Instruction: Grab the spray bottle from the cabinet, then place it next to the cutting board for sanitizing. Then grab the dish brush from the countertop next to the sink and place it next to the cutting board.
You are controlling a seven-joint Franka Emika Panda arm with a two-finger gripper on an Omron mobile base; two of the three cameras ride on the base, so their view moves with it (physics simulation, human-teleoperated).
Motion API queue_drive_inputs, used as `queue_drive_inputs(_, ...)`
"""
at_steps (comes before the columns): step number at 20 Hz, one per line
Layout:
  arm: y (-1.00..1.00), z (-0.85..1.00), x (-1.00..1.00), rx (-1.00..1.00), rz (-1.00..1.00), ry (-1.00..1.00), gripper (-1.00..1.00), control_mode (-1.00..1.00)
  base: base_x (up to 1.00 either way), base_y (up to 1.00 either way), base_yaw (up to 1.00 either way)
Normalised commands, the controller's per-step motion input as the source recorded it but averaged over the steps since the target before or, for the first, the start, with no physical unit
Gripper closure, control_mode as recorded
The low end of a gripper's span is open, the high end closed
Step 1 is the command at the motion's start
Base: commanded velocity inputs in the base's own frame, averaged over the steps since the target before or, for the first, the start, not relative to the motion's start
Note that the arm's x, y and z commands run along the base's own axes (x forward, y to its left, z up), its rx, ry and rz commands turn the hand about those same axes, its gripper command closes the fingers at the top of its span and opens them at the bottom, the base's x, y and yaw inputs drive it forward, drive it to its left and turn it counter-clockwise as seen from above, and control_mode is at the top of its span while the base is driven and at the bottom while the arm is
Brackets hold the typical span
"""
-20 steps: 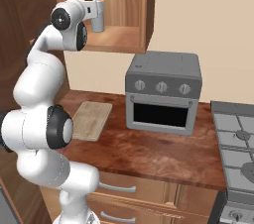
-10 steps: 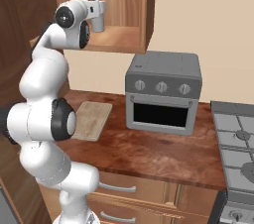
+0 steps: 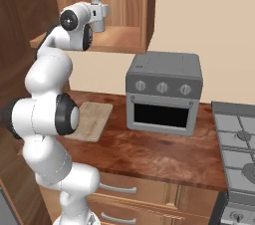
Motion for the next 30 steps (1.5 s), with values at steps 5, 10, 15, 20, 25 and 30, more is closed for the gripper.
queue_drive_inputs(5, 0.03, -0.15, 0.27, 0.00, 0.00, 0.00, -1.00, -1.00, 0.00, 0.00, 0.00)
queue_drive_inputs(10, 0.06, -0.16, 0.21, 0.00, 0.00, 0.01, -1.00, -1.00, 0.00, 0.00, 0.00)
queue_drive_inputs(15, 0.07, -0.07, 0.28, 0.00, 0.00, 0.06, -1.00, -1.00, 0.00, 0.00, 0.00)
queue_drive_inputs(20, 0.01, -0.02, 0.30, 0.00, 0.00, 0.08, -1.00, -1.00, 0.00, 0.00, 0.00)
queue_drive_inputs(25, 0.00, 0.00, 0.14, 0.00, 0.00, 0.03, -1.00, -1.00, 0.00, 0.00, 0.00)
queue_drive_inputs(30, 0.03, 0.00, 0.08, 0.00, 0.00, 0.03, -1.00, -1.00, 0.00, 0.00, 0.00)
